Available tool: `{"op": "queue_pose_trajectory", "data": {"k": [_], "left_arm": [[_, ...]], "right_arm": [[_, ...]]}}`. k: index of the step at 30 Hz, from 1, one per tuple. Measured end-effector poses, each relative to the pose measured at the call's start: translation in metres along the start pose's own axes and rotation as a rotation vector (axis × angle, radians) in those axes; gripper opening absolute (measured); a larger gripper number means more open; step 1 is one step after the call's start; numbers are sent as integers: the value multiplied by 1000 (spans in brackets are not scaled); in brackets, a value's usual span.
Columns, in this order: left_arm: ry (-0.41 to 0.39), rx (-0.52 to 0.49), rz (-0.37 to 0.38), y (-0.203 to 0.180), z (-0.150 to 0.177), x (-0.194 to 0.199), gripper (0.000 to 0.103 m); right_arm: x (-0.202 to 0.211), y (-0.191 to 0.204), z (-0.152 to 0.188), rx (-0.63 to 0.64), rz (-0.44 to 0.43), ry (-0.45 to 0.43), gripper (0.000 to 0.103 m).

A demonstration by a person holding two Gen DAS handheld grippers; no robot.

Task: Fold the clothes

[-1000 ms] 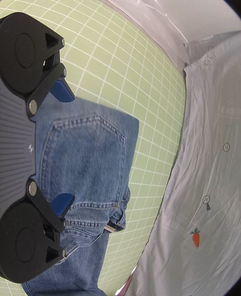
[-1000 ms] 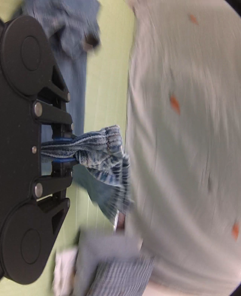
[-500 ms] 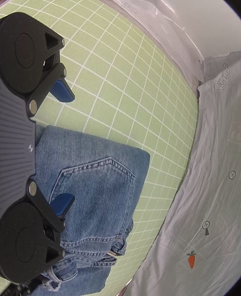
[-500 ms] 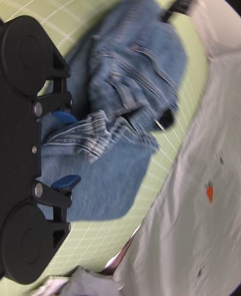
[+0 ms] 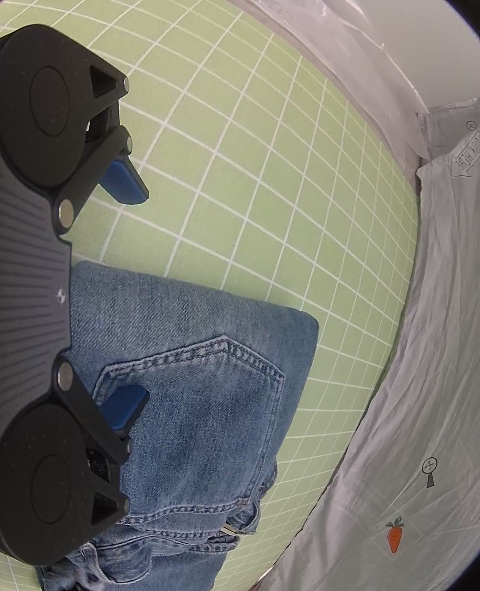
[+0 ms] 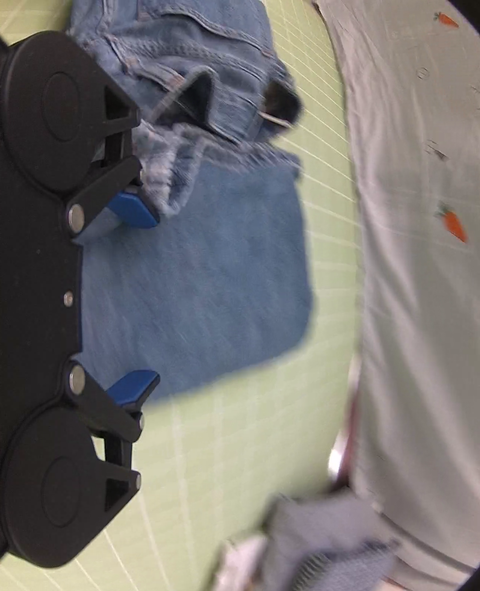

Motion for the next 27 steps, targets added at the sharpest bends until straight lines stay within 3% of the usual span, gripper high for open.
{"op": "queue_pose_trajectory", "data": {"k": [4, 10, 12, 13, 15, 16, 17, 22, 27], "left_arm": [[25, 28, 29, 1, 2, -8, 103], [73, 131, 114, 7, 2, -21, 102], [60, 149, 147, 6, 1, -19, 90], [59, 152, 169, 4, 0, -16, 65], [56, 151, 209, 0, -2, -11, 53], [53, 134, 220, -3, -4, -8, 41], [45, 131, 236, -5, -6, -4, 35], [-17, 103, 301, -31, -21, 35, 28], [-121, 16, 409, -99, -39, 92, 27]], "right_arm": [[-3, 17, 13, 107, 25, 18, 83], [9, -6, 4, 47, 55, 3, 85], [15, -17, 1, 18, 73, -9, 86], [18, -22, -1, -1, 82, -18, 86], [23, -33, -3, -39, 104, -36, 86], [24, -38, -5, -56, 118, -46, 86], [26, -43, -5, -69, 128, -53, 86], [29, -68, -3, -131, 151, -65, 86], [31, -96, 5, -195, 140, -63, 86]]}}
Point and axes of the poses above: each gripper's, at about its wrist camera, not at the fingertips, and x roughly against the way its jaws point, y to its left, z to its underside, the point moved 5 cm from there along -x, roughly the way its jaws point, and after that the axes turned 1 degree about -z, right-handed, at the moved point
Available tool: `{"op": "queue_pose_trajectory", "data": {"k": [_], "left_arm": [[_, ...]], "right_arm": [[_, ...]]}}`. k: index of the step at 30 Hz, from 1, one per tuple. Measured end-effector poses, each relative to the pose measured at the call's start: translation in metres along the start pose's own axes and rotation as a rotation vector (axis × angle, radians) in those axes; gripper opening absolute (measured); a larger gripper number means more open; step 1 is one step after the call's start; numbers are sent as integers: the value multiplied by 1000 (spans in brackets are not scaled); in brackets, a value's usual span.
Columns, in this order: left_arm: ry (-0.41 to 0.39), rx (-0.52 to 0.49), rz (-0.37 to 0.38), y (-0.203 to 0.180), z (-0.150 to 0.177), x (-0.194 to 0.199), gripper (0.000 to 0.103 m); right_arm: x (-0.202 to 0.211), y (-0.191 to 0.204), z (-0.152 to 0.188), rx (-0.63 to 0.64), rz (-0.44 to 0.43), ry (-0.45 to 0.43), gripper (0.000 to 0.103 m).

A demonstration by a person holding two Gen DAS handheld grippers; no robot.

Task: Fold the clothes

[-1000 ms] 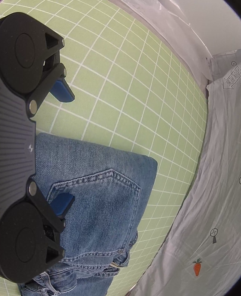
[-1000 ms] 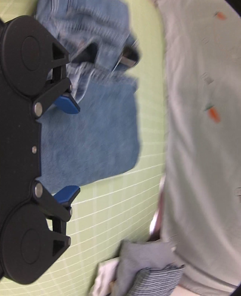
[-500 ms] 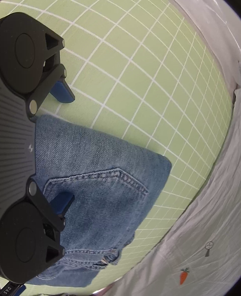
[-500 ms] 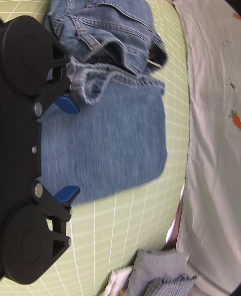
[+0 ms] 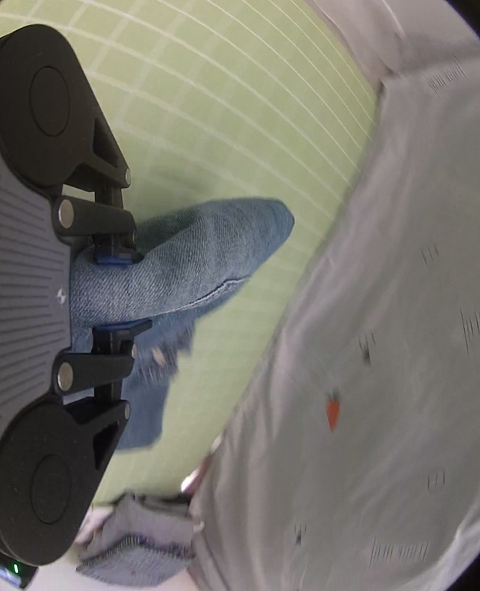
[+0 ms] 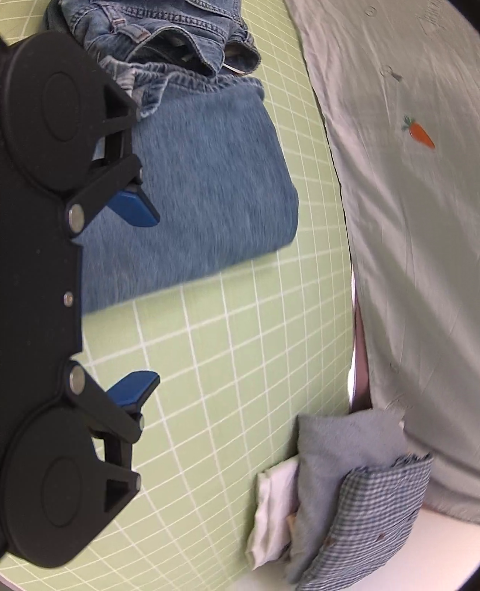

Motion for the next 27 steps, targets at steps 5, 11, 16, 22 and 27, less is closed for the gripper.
{"op": "queue_pose_trajectory", "data": {"k": [5, 11, 16, 22, 27], "left_arm": [[40, -65, 133, -100, 11, -33, 27], [273, 59, 168, -147, 80, -134, 29], [351, 86, 223, -159, 83, -149, 59], [150, 9, 178, -154, 47, -95, 93], [75, 47, -35, -101, 37, -83, 94]], "right_arm": [[-2, -39, 2, -33, -11, 10, 86], [-12, -93, -5, -80, -1, 34, 86], [-21, -109, -23, -90, -35, 24, 86], [-34, -66, -60, -95, -217, -5, 86], [-36, -15, -86, -91, -373, -10, 86]]}}
Point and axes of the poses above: each gripper's, at about its wrist camera, not at the fingertips, and x roughly against the way its jaws point, y to its left, z to its underside, the point moved 5 cm from there along -x, roughly the way its jaws point, and after that the axes turned 1 degree about -z, right-handed, at the moved point
